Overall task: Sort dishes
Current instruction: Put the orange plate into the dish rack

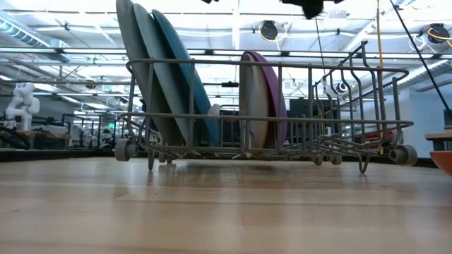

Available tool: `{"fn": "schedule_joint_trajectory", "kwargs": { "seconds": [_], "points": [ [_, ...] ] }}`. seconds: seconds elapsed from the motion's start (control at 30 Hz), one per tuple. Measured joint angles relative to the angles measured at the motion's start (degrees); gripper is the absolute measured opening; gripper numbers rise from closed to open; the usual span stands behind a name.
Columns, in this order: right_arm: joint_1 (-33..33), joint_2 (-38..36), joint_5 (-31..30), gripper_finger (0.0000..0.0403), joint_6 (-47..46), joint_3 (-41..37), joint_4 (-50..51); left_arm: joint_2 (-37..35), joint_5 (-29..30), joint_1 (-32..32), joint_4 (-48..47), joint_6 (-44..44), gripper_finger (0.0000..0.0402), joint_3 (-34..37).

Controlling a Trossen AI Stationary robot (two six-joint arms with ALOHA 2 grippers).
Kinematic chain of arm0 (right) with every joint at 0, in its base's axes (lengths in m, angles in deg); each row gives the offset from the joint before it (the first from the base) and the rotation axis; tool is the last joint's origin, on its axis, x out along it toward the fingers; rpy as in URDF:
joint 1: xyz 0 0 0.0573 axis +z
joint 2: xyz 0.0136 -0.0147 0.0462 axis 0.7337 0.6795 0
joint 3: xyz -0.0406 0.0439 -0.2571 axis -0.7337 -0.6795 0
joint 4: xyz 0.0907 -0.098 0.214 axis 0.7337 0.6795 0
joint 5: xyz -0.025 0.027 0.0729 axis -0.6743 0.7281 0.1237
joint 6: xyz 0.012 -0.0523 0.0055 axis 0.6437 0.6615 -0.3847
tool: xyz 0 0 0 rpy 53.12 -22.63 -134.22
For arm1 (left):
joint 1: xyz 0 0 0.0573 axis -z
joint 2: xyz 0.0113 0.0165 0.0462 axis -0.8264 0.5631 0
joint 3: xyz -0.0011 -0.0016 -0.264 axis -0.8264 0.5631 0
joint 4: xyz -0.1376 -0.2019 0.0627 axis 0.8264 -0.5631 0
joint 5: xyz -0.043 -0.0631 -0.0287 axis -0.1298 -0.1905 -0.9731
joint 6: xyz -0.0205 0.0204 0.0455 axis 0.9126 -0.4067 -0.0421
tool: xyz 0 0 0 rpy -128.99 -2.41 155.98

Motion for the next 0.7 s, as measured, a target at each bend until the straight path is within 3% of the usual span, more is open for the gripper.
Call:
{"fn": "schedule_joint_trajectory", "kwargs": {
  "seconds": [0.07, 0.2, 0.47, 0.7],
  "points": [
    [3.37, -1.36, -3.86, 0.0000, -3.18, 0.00, 5.30, 0.00, -1.92, 0.00, 1.27, -2.28, 0.0096, 0.33],
    [9.79, -3.06, -5.35, 0.0000, -12.86, 2.19, 17.73, 0.02, -3.26, 0.00, 6.56, -9.33, 0.0096, 1.06],
    [23.99, -0.66, -12.38, 0.0000, -30.61, 14.79, 49.28, 0.02, -7.21, -0.67, 18.66, -19.05, 0.0096, 1.78],
    [28.02, 4.09, -7.78, 0.0000, -44.74, 18.25, 60.98, 1.98, -10.72, -1.76, 25.24, -19.66, 0.0096, 1.76]
  ]
}}
